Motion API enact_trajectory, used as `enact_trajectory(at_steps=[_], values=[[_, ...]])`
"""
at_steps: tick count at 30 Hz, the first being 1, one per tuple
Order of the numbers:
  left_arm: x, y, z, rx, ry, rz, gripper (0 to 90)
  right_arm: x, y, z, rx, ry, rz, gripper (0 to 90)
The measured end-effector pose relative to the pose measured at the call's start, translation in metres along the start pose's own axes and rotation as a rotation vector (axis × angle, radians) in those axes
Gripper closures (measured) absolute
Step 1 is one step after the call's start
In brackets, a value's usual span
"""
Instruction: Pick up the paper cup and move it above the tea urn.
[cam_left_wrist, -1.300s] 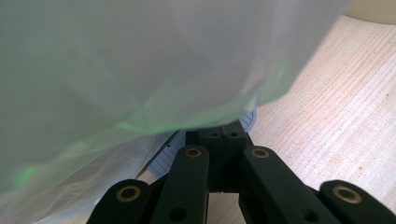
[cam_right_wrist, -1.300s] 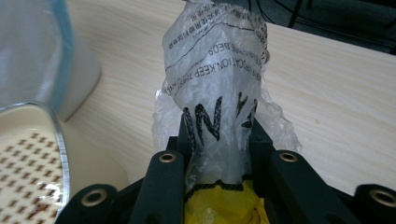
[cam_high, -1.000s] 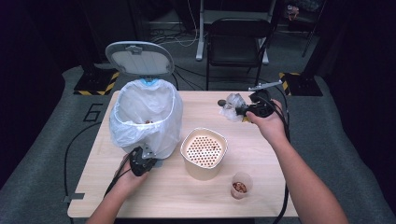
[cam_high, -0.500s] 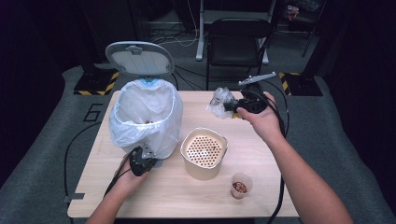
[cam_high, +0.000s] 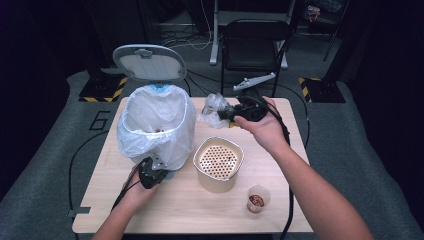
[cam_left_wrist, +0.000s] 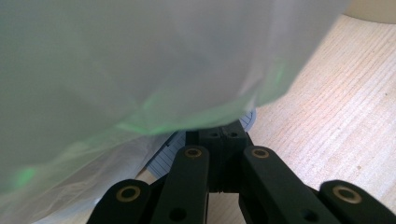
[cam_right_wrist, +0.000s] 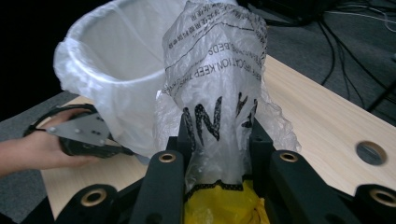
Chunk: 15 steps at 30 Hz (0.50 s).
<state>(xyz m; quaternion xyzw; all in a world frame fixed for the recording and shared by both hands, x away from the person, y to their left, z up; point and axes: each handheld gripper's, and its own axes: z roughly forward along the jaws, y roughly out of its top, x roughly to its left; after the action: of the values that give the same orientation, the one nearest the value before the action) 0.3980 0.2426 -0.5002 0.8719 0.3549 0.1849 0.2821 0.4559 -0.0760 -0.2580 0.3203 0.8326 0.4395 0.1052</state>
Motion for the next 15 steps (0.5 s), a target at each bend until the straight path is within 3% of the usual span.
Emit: enact_trajectory(at_steps=[5, 7, 15], values=[[-0.001, 0.0, 0.0, 0.009, 0.004, -0.01, 90.0, 0.021, 0.016, 0.015, -0.002, 0.04, -0.06, 74.1], [0.0, 0.0, -0.001, 0.007, 0.0, 0.005, 90.0, 0.029, 0.021, 0.019, -0.013, 0.049, -0.069, 74.1], [-0.001, 0.0, 0.0, 0.012, 0.001, -0.006, 90.0, 0.061, 0.043, 0.04, -0.003, 0.08, -0.109, 74.2]])
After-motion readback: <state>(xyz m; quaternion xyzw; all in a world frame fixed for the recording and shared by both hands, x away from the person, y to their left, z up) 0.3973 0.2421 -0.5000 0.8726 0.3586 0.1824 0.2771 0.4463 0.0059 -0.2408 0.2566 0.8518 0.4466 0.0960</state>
